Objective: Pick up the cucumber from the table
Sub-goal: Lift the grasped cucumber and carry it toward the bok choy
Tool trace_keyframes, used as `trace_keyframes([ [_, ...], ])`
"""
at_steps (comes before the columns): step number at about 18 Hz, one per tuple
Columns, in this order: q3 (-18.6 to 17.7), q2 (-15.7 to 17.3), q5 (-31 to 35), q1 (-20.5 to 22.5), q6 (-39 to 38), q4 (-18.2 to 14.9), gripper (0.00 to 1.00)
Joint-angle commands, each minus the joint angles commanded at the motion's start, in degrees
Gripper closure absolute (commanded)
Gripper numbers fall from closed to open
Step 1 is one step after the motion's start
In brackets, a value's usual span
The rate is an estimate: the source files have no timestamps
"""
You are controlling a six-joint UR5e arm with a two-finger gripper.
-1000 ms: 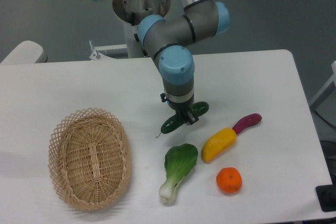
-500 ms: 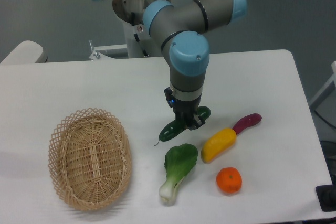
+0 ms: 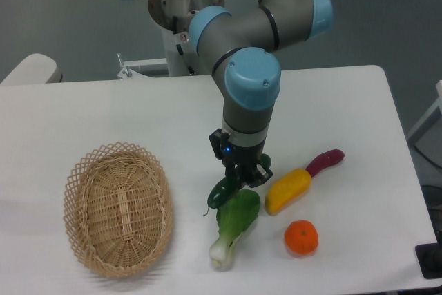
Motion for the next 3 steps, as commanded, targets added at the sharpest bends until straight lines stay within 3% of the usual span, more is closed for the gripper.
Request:
trace_keyframes([
  [3,-0.09,0.0,0.09,0.35,0.26,-0.09,0.89],
])
